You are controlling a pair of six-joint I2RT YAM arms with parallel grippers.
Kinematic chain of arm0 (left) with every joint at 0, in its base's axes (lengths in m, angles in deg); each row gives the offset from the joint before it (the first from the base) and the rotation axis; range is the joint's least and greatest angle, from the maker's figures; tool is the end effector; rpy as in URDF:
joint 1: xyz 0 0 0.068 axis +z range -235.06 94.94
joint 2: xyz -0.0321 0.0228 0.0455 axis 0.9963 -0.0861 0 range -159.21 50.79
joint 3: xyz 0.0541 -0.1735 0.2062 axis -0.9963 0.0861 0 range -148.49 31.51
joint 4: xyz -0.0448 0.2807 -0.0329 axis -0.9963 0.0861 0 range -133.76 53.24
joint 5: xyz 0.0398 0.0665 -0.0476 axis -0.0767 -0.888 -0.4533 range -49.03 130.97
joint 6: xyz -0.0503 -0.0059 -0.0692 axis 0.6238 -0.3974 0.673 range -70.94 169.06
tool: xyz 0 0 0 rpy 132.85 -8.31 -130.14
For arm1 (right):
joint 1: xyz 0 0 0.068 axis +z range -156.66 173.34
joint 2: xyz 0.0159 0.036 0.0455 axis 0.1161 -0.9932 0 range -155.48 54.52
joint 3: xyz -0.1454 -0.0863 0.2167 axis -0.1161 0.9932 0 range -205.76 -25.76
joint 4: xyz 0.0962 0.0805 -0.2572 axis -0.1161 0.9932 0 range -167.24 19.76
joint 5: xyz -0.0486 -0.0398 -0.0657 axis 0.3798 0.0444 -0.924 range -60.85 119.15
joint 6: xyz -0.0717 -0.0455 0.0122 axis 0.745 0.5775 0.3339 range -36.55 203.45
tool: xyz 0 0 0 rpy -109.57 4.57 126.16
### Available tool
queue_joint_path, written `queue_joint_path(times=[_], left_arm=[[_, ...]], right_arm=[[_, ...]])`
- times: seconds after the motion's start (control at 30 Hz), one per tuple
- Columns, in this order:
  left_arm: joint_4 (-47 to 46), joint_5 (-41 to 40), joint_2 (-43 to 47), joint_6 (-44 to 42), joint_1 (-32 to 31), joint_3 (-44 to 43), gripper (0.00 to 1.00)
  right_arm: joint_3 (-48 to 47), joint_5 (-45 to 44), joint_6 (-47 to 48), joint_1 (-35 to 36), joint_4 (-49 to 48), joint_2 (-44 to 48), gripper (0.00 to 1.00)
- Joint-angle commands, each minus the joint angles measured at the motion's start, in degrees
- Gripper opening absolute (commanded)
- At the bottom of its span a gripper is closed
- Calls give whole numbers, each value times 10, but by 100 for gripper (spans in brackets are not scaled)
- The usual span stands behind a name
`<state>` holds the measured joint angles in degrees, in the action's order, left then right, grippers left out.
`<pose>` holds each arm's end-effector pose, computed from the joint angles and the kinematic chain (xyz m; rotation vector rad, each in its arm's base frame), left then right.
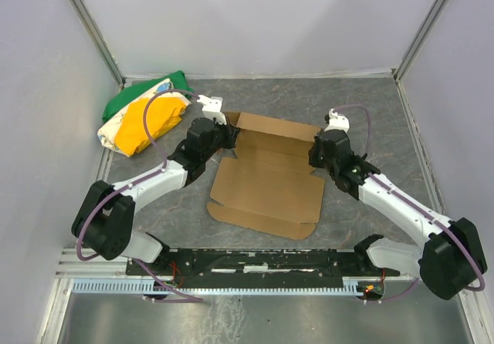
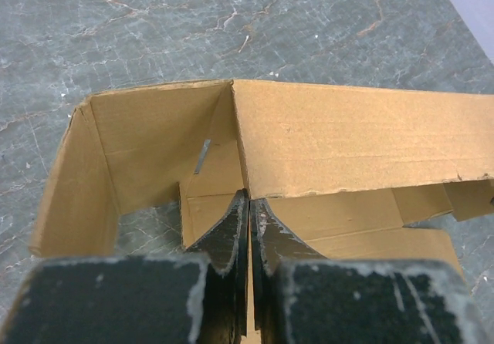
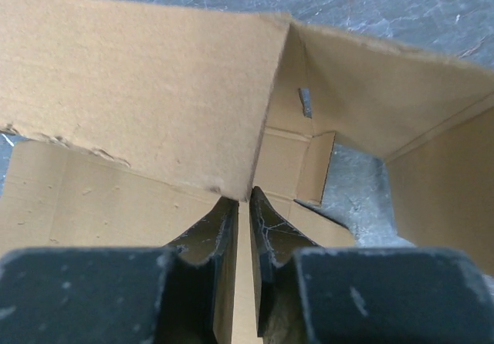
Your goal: Fold the paper box
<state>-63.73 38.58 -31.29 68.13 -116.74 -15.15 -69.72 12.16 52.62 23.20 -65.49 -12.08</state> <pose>0.3278 -0.1986 0.2290 0.1767 1.8717 -0.5775 0.2785 0.1344 0.2260 0.1874 2.1479 0.2957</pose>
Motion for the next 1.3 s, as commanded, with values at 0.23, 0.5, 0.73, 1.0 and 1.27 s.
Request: queue_joint_path(times=[0.23, 0.5, 0.73, 1.0, 1.27], left_arm=[[-42, 26, 19, 58, 0, 21, 3], [-37, 22, 16, 48, -1, 18, 3], [-34, 20, 8, 36, 0, 9, 3], [-29, 20, 14, 29, 0, 15, 3], [-9, 20, 21, 20, 0, 15, 3]], right_arm=[[93, -9, -87, 0, -170, 73, 23], [-13, 4, 4, 0, 23, 102, 42], [-154, 94, 83, -1, 245, 152, 43], [-191, -238, -41, -1, 337, 176, 79], [-186, -221, -115, -109, 368, 36, 56]])
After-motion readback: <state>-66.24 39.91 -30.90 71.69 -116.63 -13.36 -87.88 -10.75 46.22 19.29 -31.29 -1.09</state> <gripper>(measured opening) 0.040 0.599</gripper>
